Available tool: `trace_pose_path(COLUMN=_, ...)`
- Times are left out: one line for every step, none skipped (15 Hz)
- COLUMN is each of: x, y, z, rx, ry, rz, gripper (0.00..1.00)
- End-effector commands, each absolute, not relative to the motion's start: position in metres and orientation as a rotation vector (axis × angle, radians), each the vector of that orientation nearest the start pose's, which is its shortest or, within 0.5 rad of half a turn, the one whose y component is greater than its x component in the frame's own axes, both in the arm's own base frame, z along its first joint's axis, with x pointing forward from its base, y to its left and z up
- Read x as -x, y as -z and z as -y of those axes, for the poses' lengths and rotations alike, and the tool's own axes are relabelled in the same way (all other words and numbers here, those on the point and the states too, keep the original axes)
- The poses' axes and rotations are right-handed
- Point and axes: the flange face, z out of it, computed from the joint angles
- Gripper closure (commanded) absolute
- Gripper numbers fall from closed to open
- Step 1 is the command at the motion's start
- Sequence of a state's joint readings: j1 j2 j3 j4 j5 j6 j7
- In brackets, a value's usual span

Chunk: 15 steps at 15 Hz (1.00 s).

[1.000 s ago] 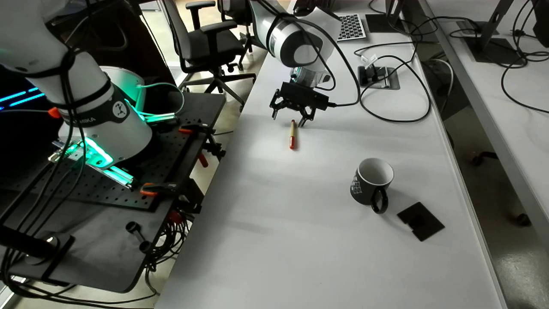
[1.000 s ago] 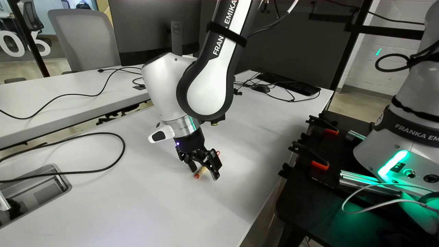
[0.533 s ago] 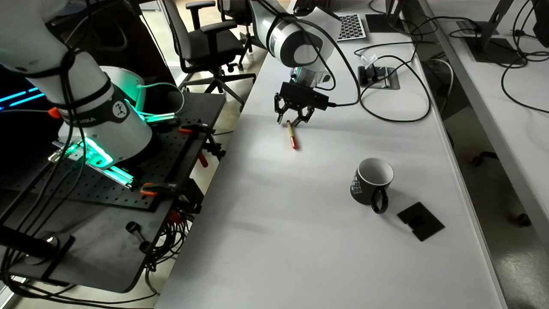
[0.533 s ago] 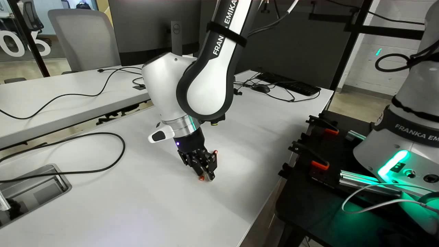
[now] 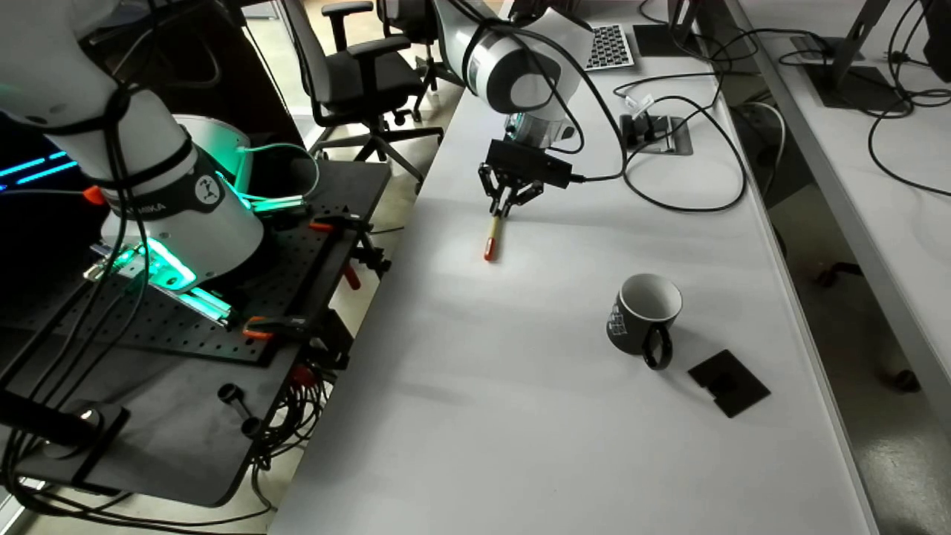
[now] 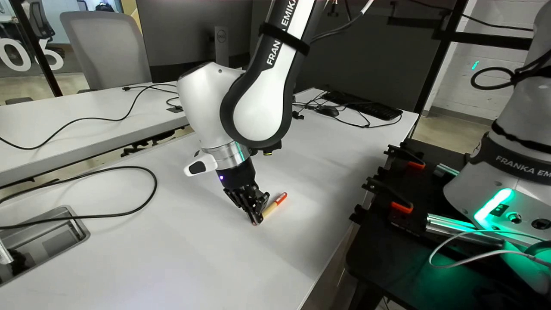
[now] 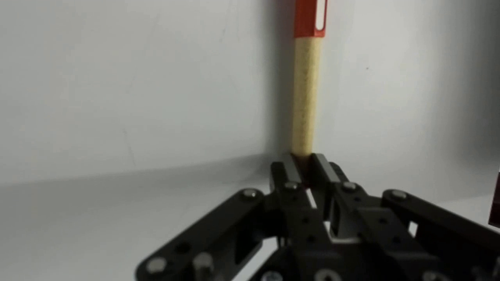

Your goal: Pick up the pen and put it in the cup

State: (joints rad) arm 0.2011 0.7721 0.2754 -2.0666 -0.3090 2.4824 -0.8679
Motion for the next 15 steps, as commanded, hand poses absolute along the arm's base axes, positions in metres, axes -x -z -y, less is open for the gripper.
trace_pose_path(x=-0.460, y=-0.042, z=-0.255, rx=-2.280, ry=0.442, rz=-2.288, gripper=0.97)
trace_pose_path(x=-0.460, y=-0.042, z=-0.254, rx=-2.280, ry=0.440, rz=-2.287, gripper=0.97)
trace_pose_path(x=-0.460, y=-0.042, z=-0.255, rx=-2.281, ry=0.438, rz=-2.286, gripper=0.97)
trace_pose_path(x=-0.459, y=-0.043, z=-0.254, rx=-2.281, ry=0.437, rz=-2.284, gripper=0.97)
trace_pose_path(x=-0.459, y=-0.043, z=-0.254, rx=-2.281, ry=0.436, rz=-2.283, gripper=0.97)
trace_pose_path(x=-0.459, y=-0.044, z=-0.254, rx=-2.280, ry=0.433, rz=-2.281, gripper=0.97)
trace_pose_path(x=-0.459, y=-0.044, z=-0.254, rx=-2.281, ry=0.432, rz=-2.280, gripper=0.97)
trace_pose_path(x=-0.459, y=-0.045, z=-0.254, rx=-2.280, ry=0.430, rz=-2.280, gripper=0.97)
trace_pose_path(x=-0.459, y=-0.045, z=-0.254, rx=-2.279, ry=0.429, rz=-2.279, gripper=0.97)
trace_pose_path(x=-0.459, y=-0.047, z=-0.255, rx=-2.278, ry=0.426, rz=-2.276, gripper=0.97)
trace_pose_path(x=-0.458, y=-0.050, z=-0.255, rx=-2.276, ry=0.421, rz=-2.274, gripper=0.97)
trace_pose_path(x=-0.457, y=-0.055, z=-0.256, rx=-2.273, ry=0.409, rz=-2.267, gripper=0.97)
trace_pose_path(x=-0.456, y=-0.060, z=-0.256, rx=-2.269, ry=0.399, rz=-2.262, gripper=0.97)
trace_pose_path(x=-0.456, y=-0.064, z=-0.257, rx=-2.265, ry=0.386, rz=-2.258, gripper=0.97)
trace_pose_path(x=-0.456, y=-0.069, z=-0.257, rx=-2.262, ry=0.377, rz=-2.251, gripper=0.97)
